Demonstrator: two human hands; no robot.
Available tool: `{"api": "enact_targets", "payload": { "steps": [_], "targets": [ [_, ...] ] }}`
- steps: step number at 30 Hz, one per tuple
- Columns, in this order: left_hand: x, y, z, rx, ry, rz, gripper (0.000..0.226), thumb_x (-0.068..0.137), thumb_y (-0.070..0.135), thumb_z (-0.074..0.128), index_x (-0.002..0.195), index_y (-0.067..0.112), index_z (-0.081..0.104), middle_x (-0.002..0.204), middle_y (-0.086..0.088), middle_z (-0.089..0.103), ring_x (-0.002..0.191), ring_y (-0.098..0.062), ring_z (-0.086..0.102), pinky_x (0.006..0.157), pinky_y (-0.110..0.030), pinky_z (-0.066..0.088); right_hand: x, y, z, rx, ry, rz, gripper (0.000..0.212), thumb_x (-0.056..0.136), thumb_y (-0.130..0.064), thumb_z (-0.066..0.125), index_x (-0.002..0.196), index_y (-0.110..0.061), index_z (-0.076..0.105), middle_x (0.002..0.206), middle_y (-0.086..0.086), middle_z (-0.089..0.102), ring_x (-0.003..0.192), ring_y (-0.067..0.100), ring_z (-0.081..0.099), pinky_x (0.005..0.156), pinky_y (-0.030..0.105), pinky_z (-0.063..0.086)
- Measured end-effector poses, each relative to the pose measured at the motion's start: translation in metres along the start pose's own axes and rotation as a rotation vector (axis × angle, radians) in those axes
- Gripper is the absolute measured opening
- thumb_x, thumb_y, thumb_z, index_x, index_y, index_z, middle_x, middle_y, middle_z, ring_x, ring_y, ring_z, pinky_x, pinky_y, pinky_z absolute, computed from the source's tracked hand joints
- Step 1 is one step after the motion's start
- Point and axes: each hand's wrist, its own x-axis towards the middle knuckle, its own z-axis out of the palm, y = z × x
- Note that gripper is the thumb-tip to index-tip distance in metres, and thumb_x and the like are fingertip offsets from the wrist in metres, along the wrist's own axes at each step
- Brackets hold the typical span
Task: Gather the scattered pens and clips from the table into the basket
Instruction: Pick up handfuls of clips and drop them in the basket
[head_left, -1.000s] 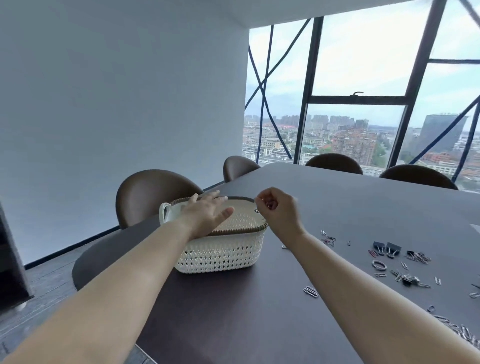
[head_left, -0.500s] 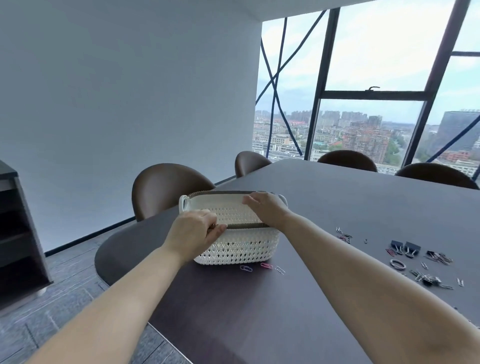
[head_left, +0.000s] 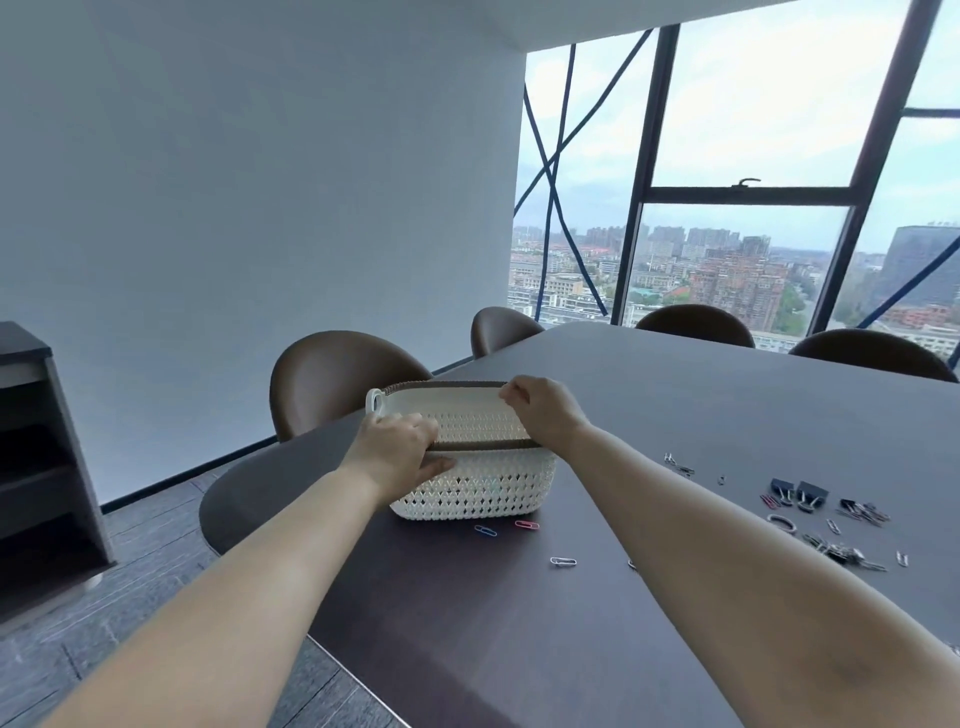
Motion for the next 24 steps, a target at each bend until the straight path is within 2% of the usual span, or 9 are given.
{"api": "enact_targets", "payload": {
  "steps": [3,4,6,7,9,11,13,18,24],
  "targets": [
    [-0.012,0.01,0.008,0.084,0.183,-0.008,0.042,0.083,0.045,0.057,0.112,0.015,0.049,0.118,-0.007,0.053,0.111,-0.029,0.048,0.103,-0.047,0.03,-0.018,0.007,-0.009,0.025,0.084,-0.059,0.023,0.094,-0.025,0.044,0.094,-0.01,0.062,0.086,0.006,0.066,0.078,0.025,0.058,0.073,0.04,0.05],
    [-0.018,0.016,0.015,0.09,0.309,0.072,0.04,0.077,0.035,0.064,0.107,0.014,0.05,0.113,-0.007,0.055,0.104,-0.029,0.05,0.097,-0.046,0.036,-0.026,0.012,-0.012,0.025,0.132,-0.078,0.02,0.093,-0.023,0.045,0.093,-0.012,0.062,0.085,0.001,0.063,0.075,0.022,0.057,0.071,0.038,0.049],
    [-0.033,0.035,0.034,0.001,0.472,0.322,0.031,0.072,0.024,0.058,0.101,0.017,0.051,0.108,-0.003,0.055,0.096,-0.023,0.05,0.086,-0.037,0.04,-0.047,0.023,-0.015,0.026,0.234,-0.093,0.015,0.091,-0.019,0.047,0.095,-0.016,0.061,0.088,-0.007,0.058,0.074,0.016,0.055,0.068,0.032,0.047],
    [-0.041,0.047,0.042,-0.045,0.419,0.395,0.029,0.074,0.024,0.051,0.103,0.018,0.053,0.109,0.0,0.056,0.098,-0.021,0.052,0.086,-0.034,0.043,-0.057,0.032,-0.015,0.021,0.264,-0.091,0.013,0.09,-0.018,0.049,0.095,-0.017,0.061,0.09,-0.008,0.057,0.074,0.016,0.054,0.068,0.031,0.046],
    [-0.048,0.07,0.052,-0.216,0.138,0.376,0.039,0.085,0.031,0.044,0.121,0.017,0.052,0.126,-0.001,0.055,0.117,-0.019,0.051,0.101,-0.029,0.04,-0.079,0.052,-0.014,-0.009,0.252,-0.052,0.014,0.089,-0.016,0.049,0.097,-0.018,0.06,0.092,-0.009,0.055,0.076,0.015,0.054,0.069,0.03,0.045],
    [-0.046,0.084,0.063,-0.367,-0.216,0.237,0.059,0.095,0.042,0.037,0.144,0.012,0.025,0.154,-0.002,0.021,0.143,-0.017,0.018,0.117,-0.029,0.014,-0.1,0.075,-0.014,-0.049,0.192,0.004,0.016,0.088,-0.015,0.049,0.1,-0.019,0.058,0.09,-0.01,0.053,0.082,0.015,0.053,0.073,0.028,0.043],
    [-0.038,0.097,0.069,-0.336,-0.413,0.163,0.07,0.094,0.051,0.03,0.148,0.012,0.006,0.158,-0.003,-0.002,0.145,-0.017,-0.005,0.12,-0.036,0.002,-0.119,0.096,-0.02,-0.061,0.163,0.057,0.017,0.086,-0.014,0.05,0.1,-0.019,0.058,0.089,-0.009,0.053,0.086,0.016,0.054,0.076,0.029,0.043],
    [-0.025,0.131,0.068,-0.308,-0.494,0.079,0.077,0.092,0.058,0.027,0.148,0.011,0.004,0.158,-0.006,-0.003,0.144,-0.023,-0.012,0.119,-0.038,-0.001,-0.162,0.134,-0.047,-0.11,0.161,0.156,0.015,0.087,-0.015,0.05,0.099,-0.019,0.058,0.086,-0.006,0.054,0.078,0.016,0.053,0.072,0.028,0.043],
    [-0.022,0.192,0.055,-0.331,-0.49,0.228,0.074,0.095,0.052,0.028,0.148,0.007,0.004,0.158,-0.008,-0.003,0.145,-0.018,-0.004,0.119,-0.032,0.001,-0.213,0.172,-0.082,-0.188,0.175,0.273,0.011,0.086,-0.014,0.053,0.094,-0.018,0.061,0.083,-0.005,0.057,0.074,0.016,0.055,0.073,0.03,0.047]
  ]
}}
